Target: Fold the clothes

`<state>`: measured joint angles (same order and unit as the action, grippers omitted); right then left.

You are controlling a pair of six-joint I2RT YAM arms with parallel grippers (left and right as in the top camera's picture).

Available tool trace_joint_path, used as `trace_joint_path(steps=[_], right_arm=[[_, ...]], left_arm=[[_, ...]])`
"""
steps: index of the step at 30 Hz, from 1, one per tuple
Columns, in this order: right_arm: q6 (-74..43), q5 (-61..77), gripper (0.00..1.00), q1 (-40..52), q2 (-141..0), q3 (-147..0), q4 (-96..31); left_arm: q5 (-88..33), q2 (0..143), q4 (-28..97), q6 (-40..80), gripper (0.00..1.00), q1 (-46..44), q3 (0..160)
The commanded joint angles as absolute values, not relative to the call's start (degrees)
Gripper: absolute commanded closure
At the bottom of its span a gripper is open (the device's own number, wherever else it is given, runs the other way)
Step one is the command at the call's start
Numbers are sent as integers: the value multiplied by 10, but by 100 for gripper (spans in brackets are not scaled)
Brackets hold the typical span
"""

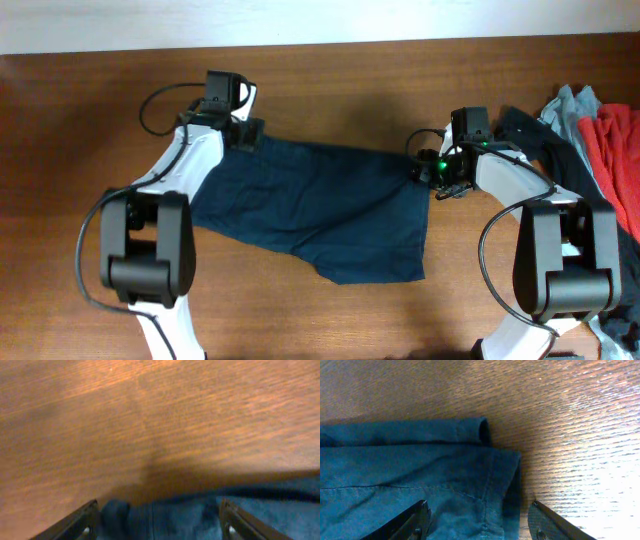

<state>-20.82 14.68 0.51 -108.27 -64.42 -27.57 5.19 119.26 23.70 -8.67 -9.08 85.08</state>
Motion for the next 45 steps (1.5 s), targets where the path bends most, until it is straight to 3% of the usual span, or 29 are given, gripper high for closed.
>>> trace_joint_path(steps=[1,3,7,10,12,15,16,18,19,21,22,23,26,30,38,45], right_arm=[[-197,161,32,7,-1090,-630,-276],[-197,161,33,7,-1090,-630,-276],[-197,161,37,6,-1078,-631,-276],[-197,161,43,6,-1053,-631,-277],[-197,161,50,6,-1040,-631,-278],[-197,166,48,7,-1032,-631,-278],[-197,194,45,7,-1032,-631,-281],[-181,249,45,11,-1032,-630,-285],[-171,269,46,14,-1032,-630,-288],[-163,288,51,19,-1032,-630,-295],[-156,292,58,24,-1032,-631,-306],[-149,301,62,25,-1032,-631,-312],[-123,352,77,26,-1031,-631,-344],[-76,376,78,32,-1007,-631,-407],[-50,291,77,118,-972,-625,-541],[-113,151,73,200,-976,-543,-462]], left_arm=[[69,1213,207,-108,33,-87,854],[69,1213,209,-108,46,-87,854],[120,1213,226,-108,88,-87,866],[143,1211,272,-108,100,-87,902],[144,1211,302,-108,100,-87,931],[144,1211,342,-108,98,-87,961],[145,1211,355,-108,66,-87,963],[144,1211,380,-107,59,-85,963],[144,1211,401,-100,49,-84,963],[144,1211,430,-98,43,-83,963],[144,1211,457,-98,36,-83,963],[144,1211,475,-97,36,-83,963],[142,1209,542,-23,56,-78,963],[108,1193,603,12,74,-77,963],[87,1166,700,94,75,-77,944],[57,1166,615,98,74,-77,824]])
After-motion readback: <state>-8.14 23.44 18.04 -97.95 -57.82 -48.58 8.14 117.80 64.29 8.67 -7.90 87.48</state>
